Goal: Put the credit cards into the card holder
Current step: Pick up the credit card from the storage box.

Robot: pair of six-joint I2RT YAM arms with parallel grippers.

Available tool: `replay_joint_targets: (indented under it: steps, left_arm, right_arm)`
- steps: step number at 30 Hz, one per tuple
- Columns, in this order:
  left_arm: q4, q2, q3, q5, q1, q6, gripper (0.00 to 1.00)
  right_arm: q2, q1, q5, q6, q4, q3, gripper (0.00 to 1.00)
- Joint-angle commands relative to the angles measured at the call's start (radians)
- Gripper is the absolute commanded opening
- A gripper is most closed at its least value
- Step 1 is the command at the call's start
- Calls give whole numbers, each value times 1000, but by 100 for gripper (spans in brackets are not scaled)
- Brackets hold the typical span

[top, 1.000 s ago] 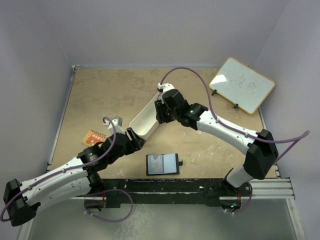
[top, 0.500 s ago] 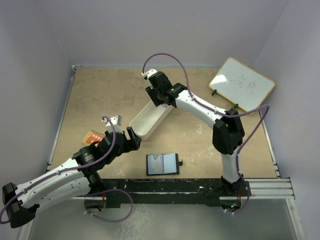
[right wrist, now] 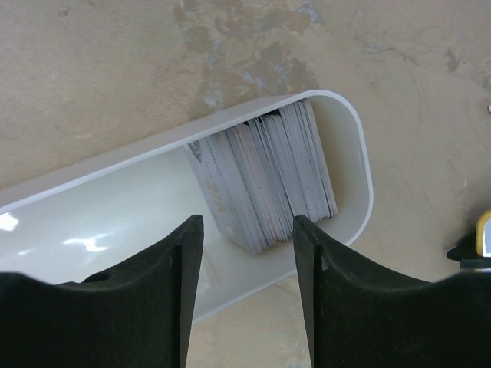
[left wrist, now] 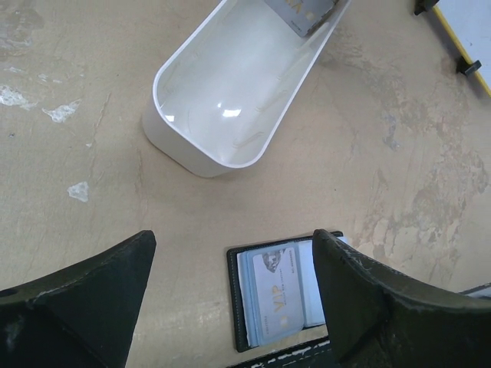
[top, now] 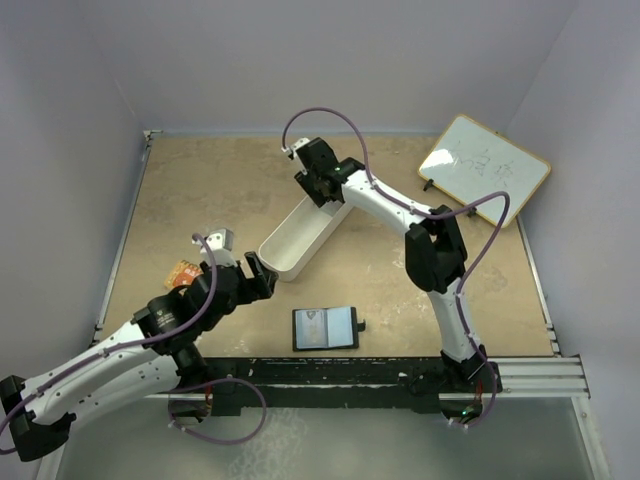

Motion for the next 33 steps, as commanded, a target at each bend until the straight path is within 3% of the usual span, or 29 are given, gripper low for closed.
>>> replay_joint_targets:
  steps: [1, 13, 33]
  left_arm:
    - [-11, -31, 53, -33, -5, 9, 80]
    - [-4, -42, 36, -42, -5, 0, 79]
    - [-9, -45, 36, -52, -5, -8, 78]
  right_arm:
    - [-2, -10, 20, -56, 17, 23, 54]
    - [53, -10, -8, -89, 29, 30, 58]
    - [107, -9, 87, -135, 87, 8, 60]
